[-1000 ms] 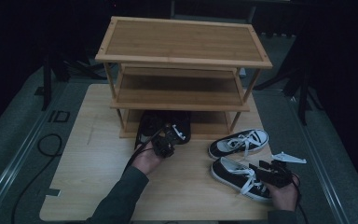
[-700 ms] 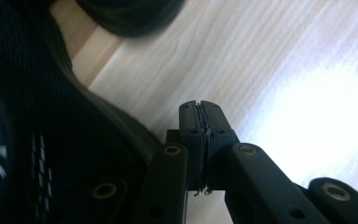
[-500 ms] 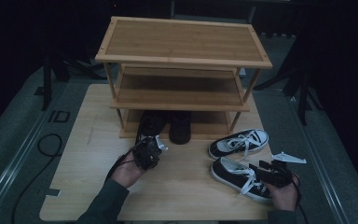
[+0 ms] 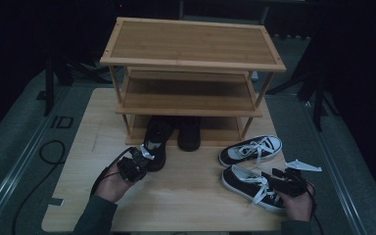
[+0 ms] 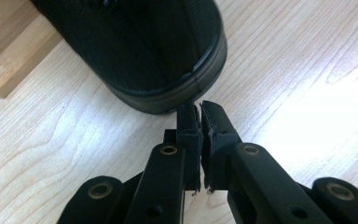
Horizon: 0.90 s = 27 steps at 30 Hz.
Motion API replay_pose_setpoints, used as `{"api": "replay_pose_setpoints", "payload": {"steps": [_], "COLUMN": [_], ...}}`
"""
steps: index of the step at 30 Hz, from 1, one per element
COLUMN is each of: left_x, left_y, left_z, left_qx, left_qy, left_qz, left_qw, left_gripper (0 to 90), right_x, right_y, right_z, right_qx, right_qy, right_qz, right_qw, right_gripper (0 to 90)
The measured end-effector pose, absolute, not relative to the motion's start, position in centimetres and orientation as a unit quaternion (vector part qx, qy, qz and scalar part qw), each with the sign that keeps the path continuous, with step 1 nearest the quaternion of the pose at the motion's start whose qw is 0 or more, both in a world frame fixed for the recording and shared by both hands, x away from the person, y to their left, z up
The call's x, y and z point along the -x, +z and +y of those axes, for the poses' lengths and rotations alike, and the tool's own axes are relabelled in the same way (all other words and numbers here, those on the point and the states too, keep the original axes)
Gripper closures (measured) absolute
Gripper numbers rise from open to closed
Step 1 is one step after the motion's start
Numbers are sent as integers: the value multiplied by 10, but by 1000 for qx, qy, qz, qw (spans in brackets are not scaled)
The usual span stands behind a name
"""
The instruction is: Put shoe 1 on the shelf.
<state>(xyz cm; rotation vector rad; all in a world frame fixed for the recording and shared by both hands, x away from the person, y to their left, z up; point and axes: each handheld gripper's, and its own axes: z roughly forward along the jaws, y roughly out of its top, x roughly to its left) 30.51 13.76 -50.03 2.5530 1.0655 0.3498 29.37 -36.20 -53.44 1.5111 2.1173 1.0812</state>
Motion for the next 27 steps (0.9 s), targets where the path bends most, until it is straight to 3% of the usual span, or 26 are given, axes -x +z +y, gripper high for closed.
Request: {"api": "replay_pose_setpoints", "payload": {"steps": [9, 27], "left_x": [-313, -330], "left_y": [-503, -495], "left_z": [133, 131], "left_qx": [-898, -879], "left_qy": [113, 150], "left_qz": [373, 408], "left_qw": [202, 196], "left_gripper": [866, 900], "right_x": [-294, -294], "right_y": [-534, -534], "right_z": [-362, -362], "right_qx": [-529, -529], "right_qy": [379, 379], "right_qz": [742, 742], "right_qw": [161, 162], "right_gripper": [432, 432]}}
